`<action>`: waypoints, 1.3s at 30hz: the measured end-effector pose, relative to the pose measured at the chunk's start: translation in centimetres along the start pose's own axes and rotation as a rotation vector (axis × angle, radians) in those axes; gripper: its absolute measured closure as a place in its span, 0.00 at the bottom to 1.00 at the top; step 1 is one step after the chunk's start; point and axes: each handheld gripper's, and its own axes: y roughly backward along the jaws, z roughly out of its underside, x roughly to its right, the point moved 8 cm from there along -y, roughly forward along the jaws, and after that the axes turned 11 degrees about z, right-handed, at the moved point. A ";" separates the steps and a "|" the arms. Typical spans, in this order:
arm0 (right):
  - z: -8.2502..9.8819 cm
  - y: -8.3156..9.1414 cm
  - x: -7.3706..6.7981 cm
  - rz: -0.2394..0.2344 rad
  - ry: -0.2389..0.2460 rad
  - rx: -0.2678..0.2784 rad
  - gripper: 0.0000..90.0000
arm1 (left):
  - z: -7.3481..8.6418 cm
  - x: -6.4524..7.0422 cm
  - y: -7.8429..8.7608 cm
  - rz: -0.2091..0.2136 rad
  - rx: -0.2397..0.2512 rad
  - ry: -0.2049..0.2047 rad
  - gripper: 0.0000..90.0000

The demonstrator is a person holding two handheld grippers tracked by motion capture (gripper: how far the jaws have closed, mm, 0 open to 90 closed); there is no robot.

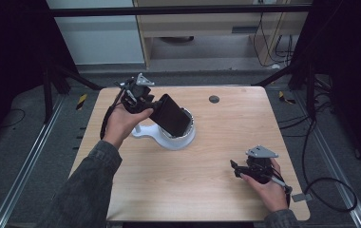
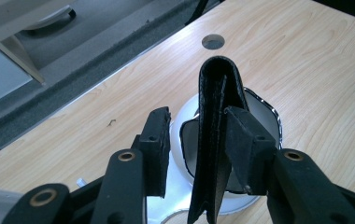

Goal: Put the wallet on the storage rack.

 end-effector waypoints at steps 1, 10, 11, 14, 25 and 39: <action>0.0 0.0 0.0 -0.001 0.000 -0.001 0.19 | 0.0 0.0 0.1 0.000 0.003 0.004 0.67; 0.0 0.0 0.0 0.000 0.009 0.001 0.19 | -0.6 0.8 2.0 -0.009 0.059 0.004 0.62; 0.0 0.0 0.0 0.000 0.009 0.001 0.19 | -0.6 0.8 2.0 -0.009 0.059 0.004 0.61; 0.1 -0.1 -0.1 -0.003 0.009 -0.003 0.19 | -0.3 2.0 2.6 -0.002 0.080 -0.014 0.59; 0.3 -0.1 -0.3 -0.002 0.010 -0.014 0.18 | 1.2 4.6 4.5 -0.003 0.131 -0.015 0.51; 0.4 -0.2 -0.3 -0.003 0.016 -0.022 0.15 | 6.0 8.5 3.1 0.031 0.099 -0.039 0.22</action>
